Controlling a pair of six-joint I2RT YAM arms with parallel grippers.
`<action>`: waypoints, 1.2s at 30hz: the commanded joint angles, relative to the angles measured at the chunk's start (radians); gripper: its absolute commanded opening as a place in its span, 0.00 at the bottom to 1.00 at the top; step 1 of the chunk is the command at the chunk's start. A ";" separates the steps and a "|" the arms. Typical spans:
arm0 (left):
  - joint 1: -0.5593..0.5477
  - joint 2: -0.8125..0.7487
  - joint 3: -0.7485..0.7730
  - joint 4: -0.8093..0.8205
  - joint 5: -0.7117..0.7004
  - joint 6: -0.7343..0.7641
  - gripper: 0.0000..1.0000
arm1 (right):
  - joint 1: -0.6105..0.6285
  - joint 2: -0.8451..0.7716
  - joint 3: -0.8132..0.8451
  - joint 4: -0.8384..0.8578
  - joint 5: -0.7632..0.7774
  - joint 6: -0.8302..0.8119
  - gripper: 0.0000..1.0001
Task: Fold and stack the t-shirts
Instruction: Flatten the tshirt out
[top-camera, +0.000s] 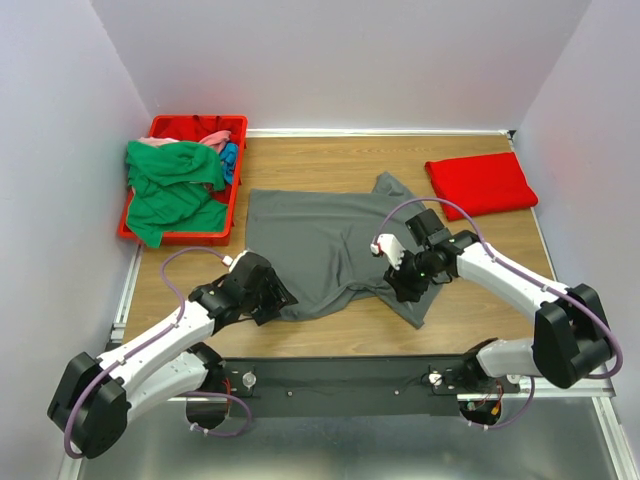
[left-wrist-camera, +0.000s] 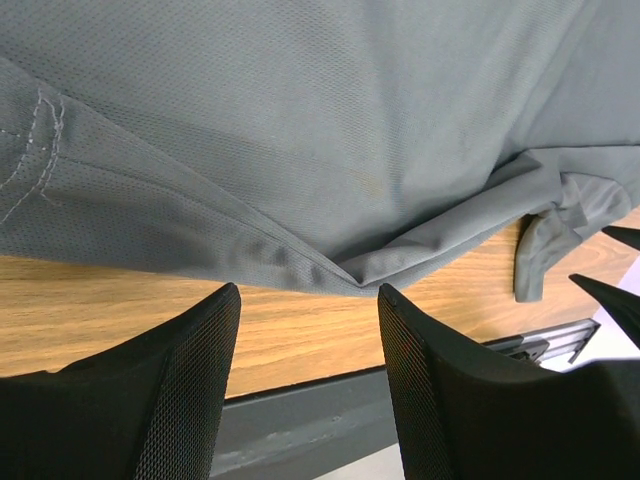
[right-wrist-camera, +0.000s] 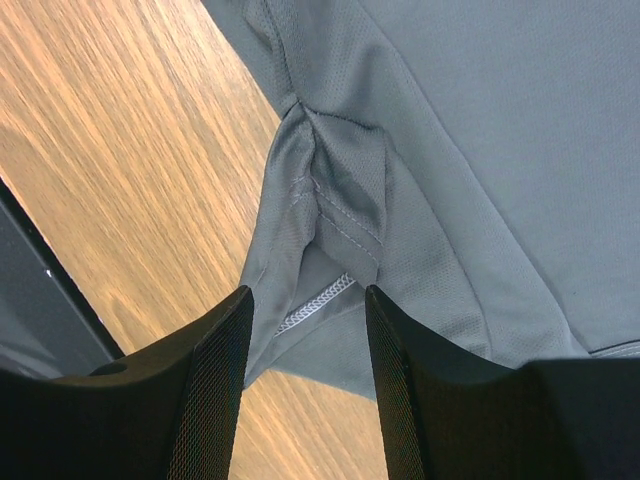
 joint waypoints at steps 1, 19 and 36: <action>-0.005 0.008 -0.004 -0.018 -0.050 -0.018 0.65 | -0.011 -0.026 -0.012 0.025 -0.026 0.010 0.56; -0.006 0.060 0.027 -0.090 -0.082 -0.021 0.66 | -0.025 -0.029 -0.015 0.032 -0.029 0.012 0.56; -0.005 0.182 0.065 -0.055 -0.151 0.017 0.50 | -0.027 -0.026 -0.018 0.036 -0.032 0.008 0.56</action>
